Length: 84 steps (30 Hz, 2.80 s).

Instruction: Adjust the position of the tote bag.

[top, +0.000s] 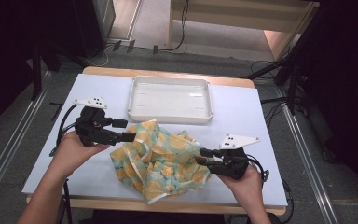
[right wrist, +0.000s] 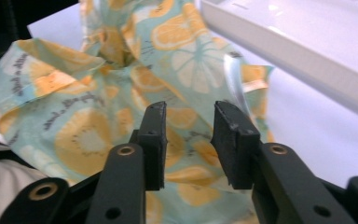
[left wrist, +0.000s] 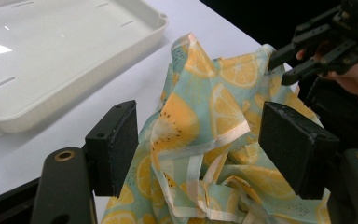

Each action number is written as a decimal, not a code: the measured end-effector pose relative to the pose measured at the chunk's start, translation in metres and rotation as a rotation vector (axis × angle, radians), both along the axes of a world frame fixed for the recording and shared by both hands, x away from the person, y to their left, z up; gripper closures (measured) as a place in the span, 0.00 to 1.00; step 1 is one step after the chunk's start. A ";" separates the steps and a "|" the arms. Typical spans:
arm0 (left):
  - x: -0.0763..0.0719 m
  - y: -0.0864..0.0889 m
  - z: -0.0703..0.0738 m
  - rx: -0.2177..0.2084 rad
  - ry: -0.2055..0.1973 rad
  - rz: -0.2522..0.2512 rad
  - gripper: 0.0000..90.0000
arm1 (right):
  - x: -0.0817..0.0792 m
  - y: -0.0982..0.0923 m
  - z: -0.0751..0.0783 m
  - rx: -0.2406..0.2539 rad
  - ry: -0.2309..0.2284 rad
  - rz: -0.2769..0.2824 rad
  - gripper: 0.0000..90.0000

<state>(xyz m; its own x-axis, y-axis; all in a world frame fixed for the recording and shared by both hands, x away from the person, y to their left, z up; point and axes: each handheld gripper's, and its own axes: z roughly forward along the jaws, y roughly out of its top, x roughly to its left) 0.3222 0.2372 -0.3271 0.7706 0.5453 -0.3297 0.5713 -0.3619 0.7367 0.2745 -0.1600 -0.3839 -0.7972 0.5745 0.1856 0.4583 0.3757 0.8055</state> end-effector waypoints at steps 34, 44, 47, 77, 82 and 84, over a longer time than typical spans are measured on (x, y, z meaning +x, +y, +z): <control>-0.012 0.003 -0.049 0.075 0.054 -0.005 0.98 | 0.017 -0.014 -0.031 -0.095 0.104 -0.040 0.87; -0.020 0.025 -0.044 0.060 0.038 0.069 1.00 | 0.033 -0.034 -0.021 -0.075 0.131 -0.128 1.00; -0.021 0.030 -0.045 0.061 0.043 0.083 1.00 | 0.037 -0.039 -0.016 -0.064 0.128 -0.149 1.00; -0.011 0.068 -0.064 0.005 0.123 0.115 0.73 | 0.097 -0.004 -0.012 -0.090 0.101 -0.109 0.98; -0.013 0.068 -0.058 -0.024 0.119 0.094 0.47 | 0.093 -0.005 -0.014 -0.076 0.103 -0.103 0.89; -0.014 0.066 -0.054 -0.044 0.107 0.092 0.42 | 0.093 -0.005 -0.012 -0.058 0.099 -0.095 0.86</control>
<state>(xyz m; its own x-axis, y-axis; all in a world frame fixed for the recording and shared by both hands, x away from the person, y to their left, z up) 0.3082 0.3037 -0.3810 0.6771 0.5956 -0.4323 0.6768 -0.2732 0.6836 0.3670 -0.1650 -0.3959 -0.7183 0.6584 0.2249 0.5701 0.3719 0.7326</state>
